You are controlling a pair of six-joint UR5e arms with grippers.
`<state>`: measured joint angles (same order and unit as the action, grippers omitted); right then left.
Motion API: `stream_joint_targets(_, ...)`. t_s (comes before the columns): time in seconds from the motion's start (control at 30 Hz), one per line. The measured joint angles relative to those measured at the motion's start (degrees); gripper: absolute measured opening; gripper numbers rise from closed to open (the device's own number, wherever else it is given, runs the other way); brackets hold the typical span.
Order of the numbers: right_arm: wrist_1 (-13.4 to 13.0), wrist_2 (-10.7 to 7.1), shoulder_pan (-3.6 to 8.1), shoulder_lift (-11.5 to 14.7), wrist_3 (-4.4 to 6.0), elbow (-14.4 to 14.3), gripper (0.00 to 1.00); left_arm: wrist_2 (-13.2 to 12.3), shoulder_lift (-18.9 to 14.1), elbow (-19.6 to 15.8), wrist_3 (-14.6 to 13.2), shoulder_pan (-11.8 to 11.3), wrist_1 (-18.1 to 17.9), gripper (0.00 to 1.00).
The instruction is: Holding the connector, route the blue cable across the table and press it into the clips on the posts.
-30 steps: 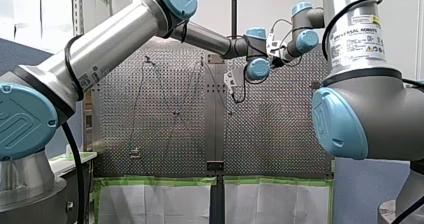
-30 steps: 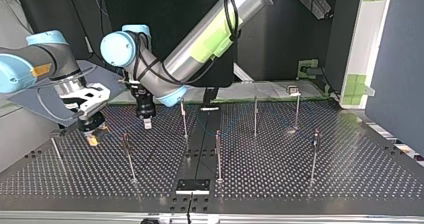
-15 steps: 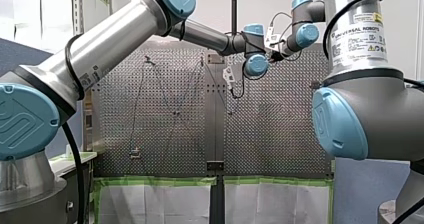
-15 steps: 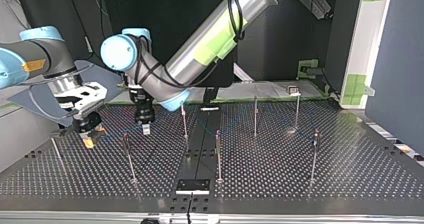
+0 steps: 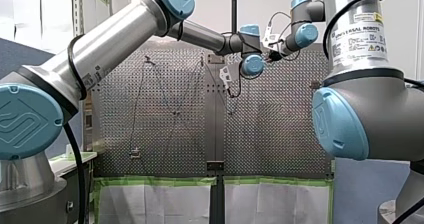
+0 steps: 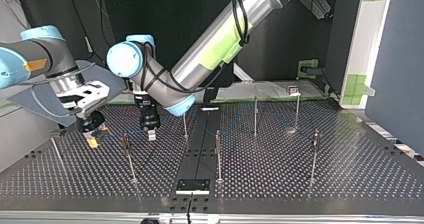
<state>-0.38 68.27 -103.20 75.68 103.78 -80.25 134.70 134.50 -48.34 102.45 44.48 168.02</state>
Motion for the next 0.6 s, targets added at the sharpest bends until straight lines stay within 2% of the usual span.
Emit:
stream_joint_targets(0.2,-0.60,-0.08,0.37,-0.04,0.28,-0.01,0.00,-0.47,0.00,0.00,-0.43,-0.51,-0.75,0.00)
stream_joint_targets(0.6,-3.17,-2.50,0.65,-0.16,1.12,0.04,0.00,-6.07,0.05,-0.04,-2.27,-3.36,-6.47,0.07)
